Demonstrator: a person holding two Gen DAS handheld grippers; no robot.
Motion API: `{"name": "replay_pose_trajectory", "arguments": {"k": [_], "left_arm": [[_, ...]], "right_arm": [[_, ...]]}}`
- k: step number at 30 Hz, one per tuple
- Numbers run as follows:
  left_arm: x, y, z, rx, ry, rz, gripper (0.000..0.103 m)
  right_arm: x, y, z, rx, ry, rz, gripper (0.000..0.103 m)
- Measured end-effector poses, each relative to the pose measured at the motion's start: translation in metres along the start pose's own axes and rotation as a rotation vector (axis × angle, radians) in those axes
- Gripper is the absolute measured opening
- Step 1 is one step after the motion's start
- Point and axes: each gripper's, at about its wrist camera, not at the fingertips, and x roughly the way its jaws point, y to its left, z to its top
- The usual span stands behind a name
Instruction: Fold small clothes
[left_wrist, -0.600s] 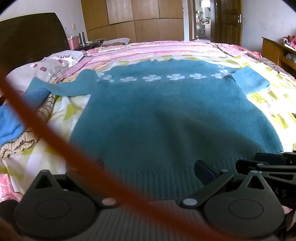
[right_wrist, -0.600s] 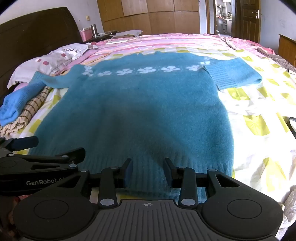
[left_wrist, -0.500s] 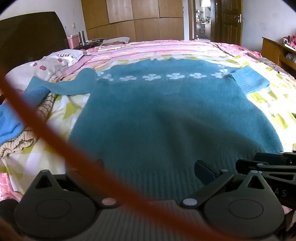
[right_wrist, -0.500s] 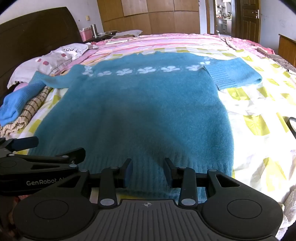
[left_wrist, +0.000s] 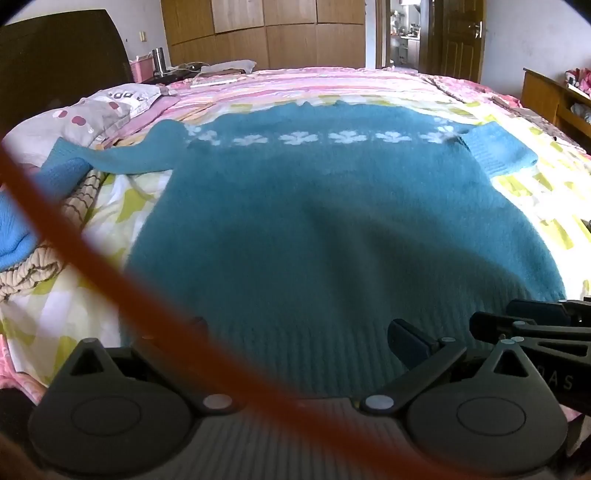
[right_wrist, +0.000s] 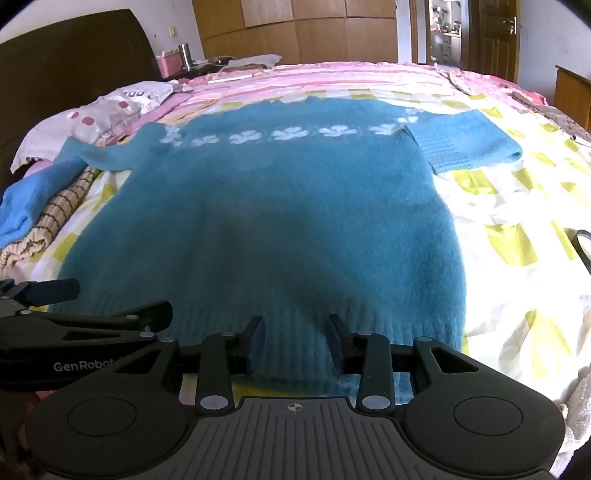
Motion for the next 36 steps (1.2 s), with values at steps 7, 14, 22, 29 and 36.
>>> {"name": "replay_pose_trajectory", "arguments": {"k": [7, 14, 22, 29, 36], "left_arm": [[0.003, 0.001, 0.0, -0.001, 0.015, -0.003, 0.103], [0.008, 0.001, -0.001, 0.003, 0.037, -0.003, 0.103], [0.015, -0.002, -0.003, 0.014, 0.057, 0.004, 0.103], [0.024, -0.001, -0.005, 0.01, 0.1, -0.009, 0.103], [0.029, 0.0, -0.006, -0.009, 0.124, -0.018, 0.103]], "right_arm": [[0.003, 0.001, 0.0, -0.001, 0.012, -0.006, 0.036], [0.007, 0.001, -0.001, -0.001, 0.027, -0.009, 0.036], [0.01, 0.001, -0.002, 0.002, 0.034, -0.009, 0.036], [0.013, 0.0, -0.003, 0.003, 0.037, -0.007, 0.037], [0.014, -0.002, -0.005, 0.009, 0.035, 0.003, 0.039]]}}
